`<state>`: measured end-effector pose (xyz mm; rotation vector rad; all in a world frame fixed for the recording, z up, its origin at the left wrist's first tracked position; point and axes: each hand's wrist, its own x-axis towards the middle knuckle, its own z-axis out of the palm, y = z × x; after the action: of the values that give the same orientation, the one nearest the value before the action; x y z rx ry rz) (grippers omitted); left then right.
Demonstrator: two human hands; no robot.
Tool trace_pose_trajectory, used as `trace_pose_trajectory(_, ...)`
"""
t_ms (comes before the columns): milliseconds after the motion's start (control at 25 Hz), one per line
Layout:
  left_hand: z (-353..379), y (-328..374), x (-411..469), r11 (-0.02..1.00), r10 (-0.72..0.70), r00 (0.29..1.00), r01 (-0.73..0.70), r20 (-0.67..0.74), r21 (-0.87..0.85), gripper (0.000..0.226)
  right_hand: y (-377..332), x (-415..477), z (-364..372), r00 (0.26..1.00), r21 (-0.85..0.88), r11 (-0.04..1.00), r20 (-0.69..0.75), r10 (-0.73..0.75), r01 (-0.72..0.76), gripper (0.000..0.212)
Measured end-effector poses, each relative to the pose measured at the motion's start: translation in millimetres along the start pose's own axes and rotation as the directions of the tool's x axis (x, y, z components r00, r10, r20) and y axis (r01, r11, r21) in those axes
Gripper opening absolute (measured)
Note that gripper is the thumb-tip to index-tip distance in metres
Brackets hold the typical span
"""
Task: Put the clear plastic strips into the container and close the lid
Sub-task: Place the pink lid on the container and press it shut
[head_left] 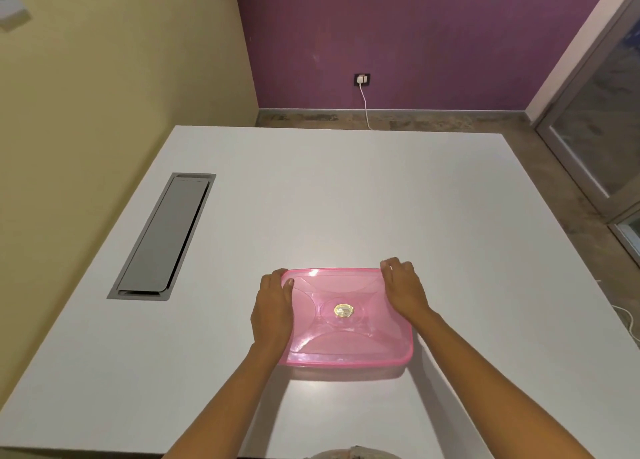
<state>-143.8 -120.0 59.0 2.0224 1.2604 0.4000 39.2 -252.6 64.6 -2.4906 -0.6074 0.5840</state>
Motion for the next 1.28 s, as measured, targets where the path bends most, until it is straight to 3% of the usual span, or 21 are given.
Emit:
trace_pose_trajectory(240,0.8,-0.8,5.3,1.000,-0.009,1.000,0.009,-0.011,0.001,0.031,-13.3,9.7,2.5,0.999,-0.175,0.984,0.009,-0.045,0.046,0.029)
trace_pose_trajectory(400,3.9,-0.7,9.0,1.000,-0.020,1.000,0.020,0.003,-0.002,0.031,-12.5,12.4,10.3,0.998,-0.218,0.975,-0.065,0.023,-0.037,0.021)
trace_pose_trajectory(640,6.7,3.7,22.6,0.997,-0.044,0.999,0.044,-0.003,0.055,0.032,-7.7,11.4,15.3,0.994,-0.344,0.939,-0.090,-0.057,0.023,0.020)
trace_pose_trajectory(720,7.3,8.7,40.5,0.984,-0.067,0.998,0.064,0.015,0.167,0.041,-6.3,12.0,17.5,0.992,-0.352,0.936,-0.113,-0.062,0.018,0.020)
trace_pose_trajectory(800,8.7,11.4,60.9,0.926,-0.073,0.989,0.021,0.125,0.377,0.039,-4.5,13.1,19.1,0.989,-0.345,0.939,-0.136,-0.066,0.015,0.020)
trace_pose_trajectory(880,9.9,11.5,75.5,0.889,-0.123,0.969,0.011,0.214,0.457,0.038,-3.2,14.3,19.9,0.986,-0.366,0.930,-0.145,-0.084,0.026,0.018)
trace_pose_trajectory(960,11.7,9.9,79.9,0.908,-0.162,0.966,0.066,0.201,0.415,0.034,-2.4,14.7,20.6,0.984,-0.374,0.927,-0.151,-0.096,0.033,0.017)
trace_pose_trajectory(1080,13.1,9.6,76.8,0.879,-0.141,0.965,0.019,0.222,0.477,0.016,-2.6,15.6,21.4,0.981,-0.372,0.927,-0.165,-0.102,0.034,0.020)
trace_pose_trajectory(1200,19.7,4.1,75.6,0.954,-0.158,0.965,0.095,0.210,0.284,0.028,-2.8,16.3,22.5,0.979,-0.357,0.934,-0.176,-0.103,0.034,0.021)
trace_pose_trajectory(1280,18.3,8.0,74.0,0.962,-0.202,0.975,0.178,0.097,0.209,0.027,-2.3,16.5,22.7,0.977,-0.333,0.943,-0.190,-0.099,0.031,0.021)
